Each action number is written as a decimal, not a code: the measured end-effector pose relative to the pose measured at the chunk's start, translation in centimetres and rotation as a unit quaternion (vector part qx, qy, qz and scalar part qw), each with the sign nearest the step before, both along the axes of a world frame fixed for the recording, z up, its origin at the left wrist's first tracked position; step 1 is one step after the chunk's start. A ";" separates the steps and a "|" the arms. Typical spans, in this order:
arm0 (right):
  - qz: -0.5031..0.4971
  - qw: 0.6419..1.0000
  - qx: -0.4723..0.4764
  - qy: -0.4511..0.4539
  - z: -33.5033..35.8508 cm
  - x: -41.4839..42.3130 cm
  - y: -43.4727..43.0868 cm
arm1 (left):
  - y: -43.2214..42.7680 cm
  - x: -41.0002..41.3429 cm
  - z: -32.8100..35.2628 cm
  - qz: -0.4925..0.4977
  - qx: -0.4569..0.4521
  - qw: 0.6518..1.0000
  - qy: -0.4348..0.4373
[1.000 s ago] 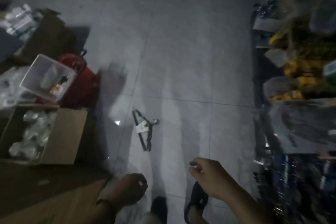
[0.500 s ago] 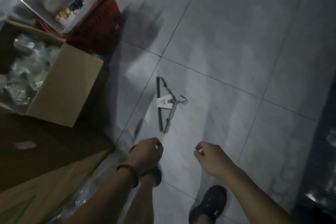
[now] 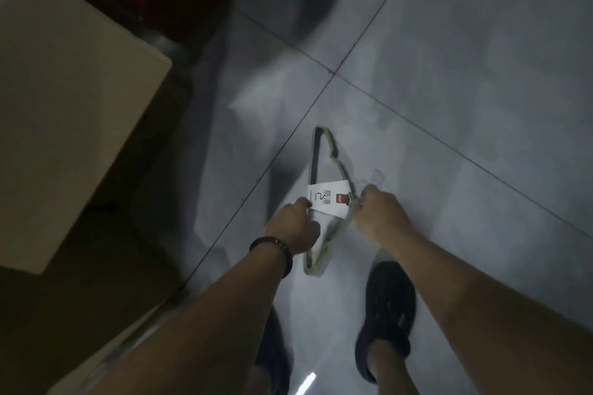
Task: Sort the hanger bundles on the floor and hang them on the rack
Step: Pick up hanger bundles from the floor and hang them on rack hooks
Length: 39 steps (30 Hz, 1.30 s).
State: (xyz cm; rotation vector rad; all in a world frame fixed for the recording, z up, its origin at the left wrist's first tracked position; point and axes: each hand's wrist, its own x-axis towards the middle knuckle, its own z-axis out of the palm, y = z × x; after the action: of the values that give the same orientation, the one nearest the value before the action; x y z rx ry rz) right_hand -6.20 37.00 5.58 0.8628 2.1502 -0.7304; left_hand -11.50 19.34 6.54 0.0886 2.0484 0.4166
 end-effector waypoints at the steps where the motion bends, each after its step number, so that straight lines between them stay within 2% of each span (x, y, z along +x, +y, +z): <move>1: 0.010 1.000 0.014 -0.003 -2.4 -1.5 -0.2 | 0.4 -0.6 -2.2 0.018 0.011 1.000 0.008; 6: 0.060 0.995 0.079 0.013 -11.8 -6.2 -0.6 | 3.2 -1.7 -10.3 0.146 0.062 0.987 0.015; 10: -0.039 0.999 0.028 0.023 -16.3 -7.1 -1.4 | 3.9 -0.3 -13.1 0.228 0.051 0.972 0.024; 14: -0.105 0.991 -0.038 0.068 -15.8 -6.1 -1.1 | 3.1 1.1 -12.9 0.317 0.073 0.945 0.000; 16: -0.109 0.987 -0.070 0.095 -13.8 -4.6 -1.4 | 2.4 1.5 -13.7 0.298 0.073 0.952 0.011; 18: -0.099 0.982 -0.111 0.119 -10.0 -2.8 -1.4 | 2.5 1.5 -11.8 0.287 0.075 0.955 0.017; 21: -0.088 0.975 -0.144 0.143 -2.7 -0.8 -0.6 | 4.2 0.2 -2.0 0.256 0.102 0.960 0.052; 24: -0.114 0.969 -0.186 0.113 5.8 0.4 0.6 | 6.3 -0.4 7.5 0.223 0.111 0.963 0.106; 28: -0.155 0.964 -0.196 0.095 20.8 2.3 1.9 | 8.9 -0.3 21.1 0.147 0.108 0.969 0.166; 30: -0.164 0.966 -0.159 0.118 29.6 2.9 2.5 | 10.3 -0.4 28.8 0.112 0.107 0.967 0.203; 35: -0.170 0.964 0.021 0.206 47.3 4.1 2.6 | 13.6 0.5 47.5 0.020 0.150 0.954 0.257; 37: -0.181 0.951 0.089 0.235 53.5 5.0 3.0 | 14.7 1.5 54.5 -0.018 0.185 0.946 0.267; 39: -0.228 0.923 0.127 0.282 59.1 6.7 3.4 | 15.3 3.2 60.5 -0.061 0.222 0.931 0.283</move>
State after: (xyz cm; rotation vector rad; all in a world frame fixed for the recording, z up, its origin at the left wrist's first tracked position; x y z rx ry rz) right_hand 0.48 40.36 64.66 1.4672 2.6198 -1.0456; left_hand -8.28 34.61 67.04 0.6765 2.4504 0.8480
